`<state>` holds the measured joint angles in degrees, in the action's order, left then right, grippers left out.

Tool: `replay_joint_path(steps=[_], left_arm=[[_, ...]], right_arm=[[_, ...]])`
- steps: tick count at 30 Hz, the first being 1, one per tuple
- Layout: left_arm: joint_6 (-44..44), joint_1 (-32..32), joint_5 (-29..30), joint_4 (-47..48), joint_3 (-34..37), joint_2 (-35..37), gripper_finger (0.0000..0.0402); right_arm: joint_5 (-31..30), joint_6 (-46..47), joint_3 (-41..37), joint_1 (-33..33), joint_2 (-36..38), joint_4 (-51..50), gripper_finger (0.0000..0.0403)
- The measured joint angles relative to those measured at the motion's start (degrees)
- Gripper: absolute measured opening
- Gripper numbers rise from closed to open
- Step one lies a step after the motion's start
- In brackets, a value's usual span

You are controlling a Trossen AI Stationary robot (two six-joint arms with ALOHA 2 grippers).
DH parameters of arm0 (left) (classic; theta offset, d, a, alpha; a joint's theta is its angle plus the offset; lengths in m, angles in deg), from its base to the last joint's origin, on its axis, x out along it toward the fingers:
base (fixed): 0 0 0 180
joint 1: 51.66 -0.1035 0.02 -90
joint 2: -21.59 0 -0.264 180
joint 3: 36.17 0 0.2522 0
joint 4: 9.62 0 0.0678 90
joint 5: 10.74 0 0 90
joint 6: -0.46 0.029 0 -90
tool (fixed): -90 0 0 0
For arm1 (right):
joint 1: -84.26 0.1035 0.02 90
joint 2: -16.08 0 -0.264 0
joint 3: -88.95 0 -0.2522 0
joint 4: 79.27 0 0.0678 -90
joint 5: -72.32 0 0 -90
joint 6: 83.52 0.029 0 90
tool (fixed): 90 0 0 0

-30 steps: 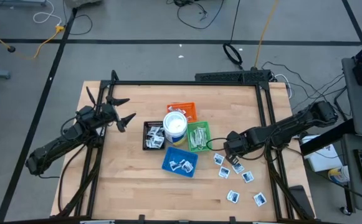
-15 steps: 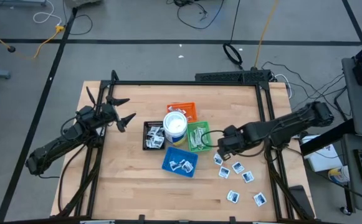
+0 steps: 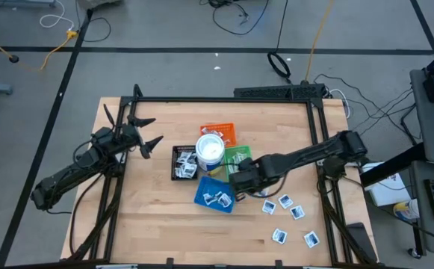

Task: Pick & Place First Aid Supplies
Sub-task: Put the blue alcohol pad into the blue bin

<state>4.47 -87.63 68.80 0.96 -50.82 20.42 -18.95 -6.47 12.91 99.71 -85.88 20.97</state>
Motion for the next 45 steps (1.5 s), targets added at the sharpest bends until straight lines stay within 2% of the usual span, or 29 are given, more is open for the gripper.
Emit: replay_joint_path(steps=[8,13,28,33,37,45], left_arm=[[0.0,0.0,0.0,0.0,0.0,0.0,0.0397],[0.0,0.0,0.0,0.0,0.0,0.0,0.0397],[0.0,0.0,0.0,0.0,0.0,0.0,0.0397],[0.0,0.0,0.0,0.0,0.0,0.0,0.0397],[0.0,0.0,0.0,0.0,0.0,0.0,0.0397],[0.0,0.0,0.0,0.0,0.0,0.0,0.0397]], right_arm=[[-0.1,-3.0,14.3,-0.1,-10.4,0.1,0.0001],[-0.2,-4.4,19.5,-0.1,-15.2,1.1,0.0000],[-0.2,-10.2,20.0,-0.1,-24.3,7.6,0.0004],[-0.8,-10.6,20.0,-0.3,-24.5,8.1,0.0007],[-1.6,-11.7,20.0,-0.9,-24.6,8.1,0.0032],[-0.7,-13.6,19.9,-1.6,-23.4,8.2,0.0131]])
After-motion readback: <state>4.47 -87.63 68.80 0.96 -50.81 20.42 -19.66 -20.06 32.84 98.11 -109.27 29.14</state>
